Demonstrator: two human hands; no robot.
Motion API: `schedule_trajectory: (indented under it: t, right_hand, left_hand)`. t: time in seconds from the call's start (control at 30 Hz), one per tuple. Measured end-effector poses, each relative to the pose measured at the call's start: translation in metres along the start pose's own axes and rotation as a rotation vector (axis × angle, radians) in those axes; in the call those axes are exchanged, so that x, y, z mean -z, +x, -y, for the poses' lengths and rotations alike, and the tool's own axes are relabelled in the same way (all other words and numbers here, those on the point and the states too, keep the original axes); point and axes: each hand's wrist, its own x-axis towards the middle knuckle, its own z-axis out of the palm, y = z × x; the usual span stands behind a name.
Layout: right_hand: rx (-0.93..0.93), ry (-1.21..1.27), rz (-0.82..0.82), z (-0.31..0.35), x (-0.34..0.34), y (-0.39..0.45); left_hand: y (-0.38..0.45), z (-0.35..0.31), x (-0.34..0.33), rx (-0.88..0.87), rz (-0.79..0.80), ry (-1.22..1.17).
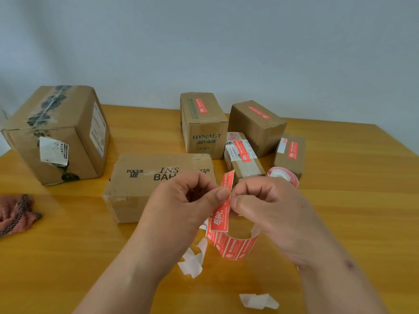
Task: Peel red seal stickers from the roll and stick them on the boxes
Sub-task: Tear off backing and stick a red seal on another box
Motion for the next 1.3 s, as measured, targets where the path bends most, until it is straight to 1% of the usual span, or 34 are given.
schedule_trajectory:
  t: [0.57,0.77,1.07,1.3]
  right_hand:
    - [0.005,0.081,-0.031,-0.0036,0.0003,-0.0008]
    - [0.006,0.054,-0.041,-0.0041,-0.0007,-0.0005]
    - [0.028,0.023,-0.086,-0.0033,-0.0011,0.0020]
    - [0.051,-0.017,-0.118,-0.0043,-0.0035,0.0044]
  left_hand:
    - [-0.0032,-0.0015,0.0029,-0.040,0.057,0.019]
    - [-0.0008,0.0030,0.0036,-0.023,0.050,0.048]
    - [-0.0015,-0.0001,0.0039,-0.047,0.039,0.107]
    - [0.0006,-0.0014,0.0044,-0.031,0.058,0.079]
